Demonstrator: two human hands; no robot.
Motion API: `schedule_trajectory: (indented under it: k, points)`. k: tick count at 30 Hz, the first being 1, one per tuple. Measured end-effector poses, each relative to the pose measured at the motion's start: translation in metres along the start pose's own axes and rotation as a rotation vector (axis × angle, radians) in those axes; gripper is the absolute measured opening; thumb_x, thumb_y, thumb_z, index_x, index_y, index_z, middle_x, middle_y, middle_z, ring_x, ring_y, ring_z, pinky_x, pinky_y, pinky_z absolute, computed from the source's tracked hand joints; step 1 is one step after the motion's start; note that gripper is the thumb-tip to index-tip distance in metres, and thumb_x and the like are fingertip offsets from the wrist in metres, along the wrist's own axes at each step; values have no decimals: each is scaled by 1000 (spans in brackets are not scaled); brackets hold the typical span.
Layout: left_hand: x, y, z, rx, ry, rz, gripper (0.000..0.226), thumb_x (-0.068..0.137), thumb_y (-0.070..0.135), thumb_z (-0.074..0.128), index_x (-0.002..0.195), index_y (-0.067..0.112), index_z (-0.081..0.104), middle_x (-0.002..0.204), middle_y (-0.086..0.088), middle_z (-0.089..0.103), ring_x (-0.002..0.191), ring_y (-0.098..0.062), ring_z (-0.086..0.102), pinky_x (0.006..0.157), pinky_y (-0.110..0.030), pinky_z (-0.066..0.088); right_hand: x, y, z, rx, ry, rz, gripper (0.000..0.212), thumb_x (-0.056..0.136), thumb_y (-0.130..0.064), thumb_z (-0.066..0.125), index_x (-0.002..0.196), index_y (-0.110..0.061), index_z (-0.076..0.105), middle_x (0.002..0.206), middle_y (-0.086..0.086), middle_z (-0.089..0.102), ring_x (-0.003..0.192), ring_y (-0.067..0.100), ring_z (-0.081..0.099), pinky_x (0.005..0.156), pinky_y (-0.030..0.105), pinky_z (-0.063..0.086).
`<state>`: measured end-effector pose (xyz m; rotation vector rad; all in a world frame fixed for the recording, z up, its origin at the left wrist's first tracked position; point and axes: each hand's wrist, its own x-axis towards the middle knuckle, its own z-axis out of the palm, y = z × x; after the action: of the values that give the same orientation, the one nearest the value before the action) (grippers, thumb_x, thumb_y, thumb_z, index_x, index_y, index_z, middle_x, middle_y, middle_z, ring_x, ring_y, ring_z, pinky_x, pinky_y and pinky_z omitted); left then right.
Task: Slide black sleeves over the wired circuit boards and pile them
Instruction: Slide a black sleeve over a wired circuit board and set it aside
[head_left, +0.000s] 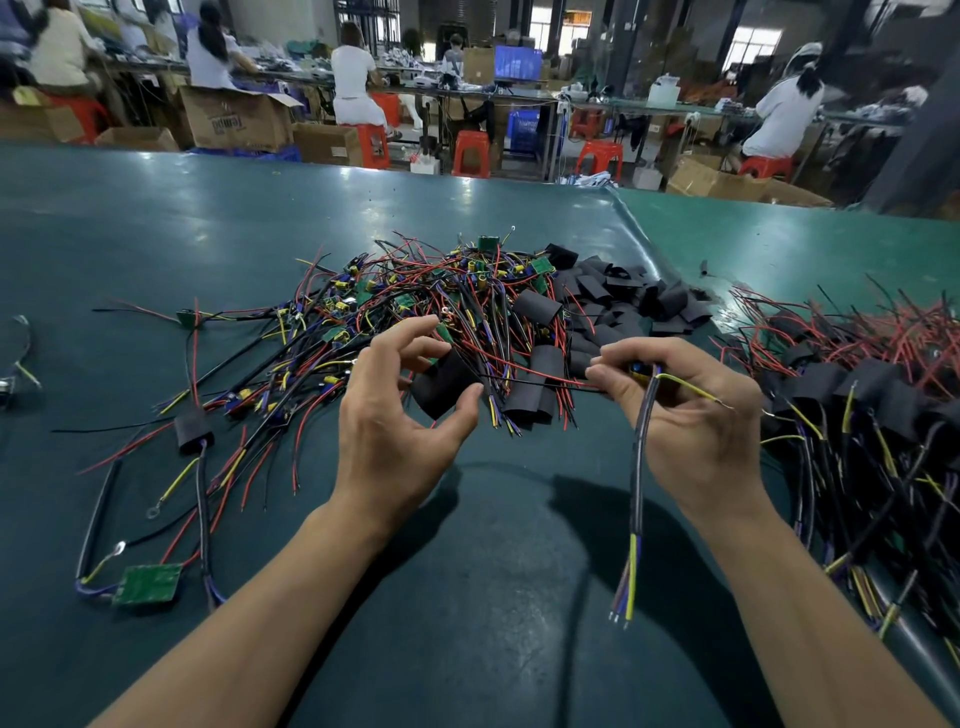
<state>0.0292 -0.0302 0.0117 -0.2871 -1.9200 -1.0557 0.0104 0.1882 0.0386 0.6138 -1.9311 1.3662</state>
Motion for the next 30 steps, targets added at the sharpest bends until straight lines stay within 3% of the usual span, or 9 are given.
schedule_trajectory:
  k: [7, 19, 25, 30]
  points:
    - [0, 0, 1, 11, 6, 17, 59, 73, 13, 84, 124, 13, 55, 105, 0, 65, 96, -24, 64, 81, -38, 50, -1, 5, -1, 35, -55, 45, 14, 78, -7, 81, 90, -12, 74, 85, 1, 74, 78, 21, 73, 75, 48, 60]
    - [1, -1, 0, 14, -6, 29, 58, 73, 11, 85, 124, 11, 56, 107, -2, 65, 97, -26, 63, 82, -41, 51, 1, 5, -2, 34, -41, 133, 12, 80, -5, 80, 88, -11, 74, 81, 3, 73, 74, 26, 72, 71, 52, 59]
    - [0, 0, 0, 10, 10, 45, 59, 73, 12, 83, 124, 20, 53, 106, -1, 65, 95, -26, 63, 83, -43, 50, -1, 0, -2, 84, -70, 136, 14, 79, 0, 79, 88, -9, 73, 80, 5, 72, 75, 27, 72, 74, 47, 61]
    - [0, -2, 0, 56, -44, 84, 56, 74, 13, 82, 124, 12, 58, 106, 2, 64, 95, -25, 61, 87, -36, 49, -1, 0, -1, 99, -86, 152, 15, 79, 2, 78, 88, -9, 73, 80, 3, 72, 74, 19, 72, 76, 34, 61]
